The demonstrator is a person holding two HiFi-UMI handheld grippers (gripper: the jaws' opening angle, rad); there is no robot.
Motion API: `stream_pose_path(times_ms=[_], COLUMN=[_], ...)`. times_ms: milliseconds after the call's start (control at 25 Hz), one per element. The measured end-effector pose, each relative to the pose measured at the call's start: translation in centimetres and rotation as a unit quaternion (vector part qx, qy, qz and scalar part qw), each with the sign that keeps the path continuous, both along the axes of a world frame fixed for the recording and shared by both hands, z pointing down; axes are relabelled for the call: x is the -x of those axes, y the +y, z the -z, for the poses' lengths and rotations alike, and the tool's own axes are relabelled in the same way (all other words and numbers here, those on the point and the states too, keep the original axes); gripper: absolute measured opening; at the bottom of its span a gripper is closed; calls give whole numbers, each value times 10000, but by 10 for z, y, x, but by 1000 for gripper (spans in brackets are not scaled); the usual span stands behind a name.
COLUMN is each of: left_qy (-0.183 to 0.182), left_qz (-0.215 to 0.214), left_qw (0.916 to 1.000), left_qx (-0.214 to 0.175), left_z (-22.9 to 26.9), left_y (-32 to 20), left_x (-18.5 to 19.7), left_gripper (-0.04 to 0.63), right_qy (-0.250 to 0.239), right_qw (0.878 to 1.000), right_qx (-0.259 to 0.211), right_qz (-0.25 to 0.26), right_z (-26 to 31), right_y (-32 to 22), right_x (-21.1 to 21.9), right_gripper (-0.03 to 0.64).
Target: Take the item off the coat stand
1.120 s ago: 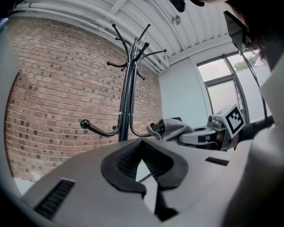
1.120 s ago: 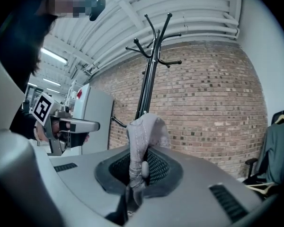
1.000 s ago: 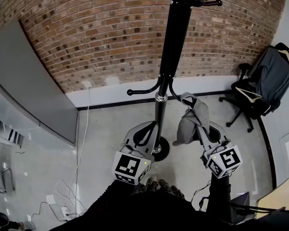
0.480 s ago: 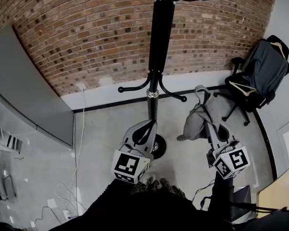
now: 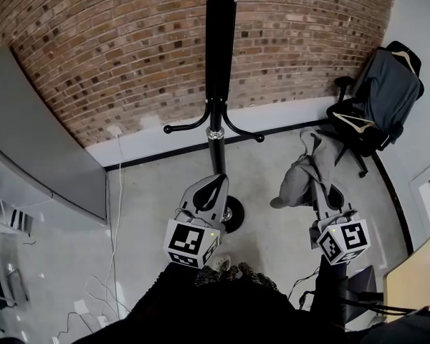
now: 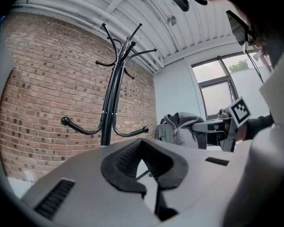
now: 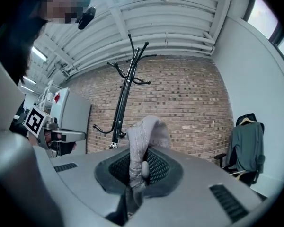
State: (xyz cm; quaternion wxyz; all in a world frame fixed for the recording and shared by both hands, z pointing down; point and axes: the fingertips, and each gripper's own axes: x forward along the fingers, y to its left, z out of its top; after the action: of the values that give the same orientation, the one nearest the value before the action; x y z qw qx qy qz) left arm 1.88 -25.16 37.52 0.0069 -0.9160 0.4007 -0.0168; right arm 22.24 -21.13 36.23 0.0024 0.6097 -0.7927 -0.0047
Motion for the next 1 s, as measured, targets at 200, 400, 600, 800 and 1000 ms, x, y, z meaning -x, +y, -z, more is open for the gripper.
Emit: stream_pose_path(times_ms=[200,400,600,800,1000], left_qy=[-23,-38,-14,-40,-65], left_qz=[-12,-15,-42,-55,-73], left_qw=[10000,9998,9997,9997,9997], left_qx=[64,176,226,213,215], left_z=[-6,-14,-15,-17,-18], left_y=[5,11,17,25,27], left_x=[-6,-12,-18,-23,-25], left_gripper=[0,0,0,0,0], right_qy=[-119,-215,-121,-88,-76], right_qw=[9997,9993,9990,9988,9984], right_qx=[-1,24,89,94,198], right_qz=[-233,-312,-412,-481,-522], right_z=[-8,-16,-22,-28,-37], right_y=[9,19,28,39,45], right_x=[-6,-7,-16,-24,-28], right_gripper=[25,25,25,25,25])
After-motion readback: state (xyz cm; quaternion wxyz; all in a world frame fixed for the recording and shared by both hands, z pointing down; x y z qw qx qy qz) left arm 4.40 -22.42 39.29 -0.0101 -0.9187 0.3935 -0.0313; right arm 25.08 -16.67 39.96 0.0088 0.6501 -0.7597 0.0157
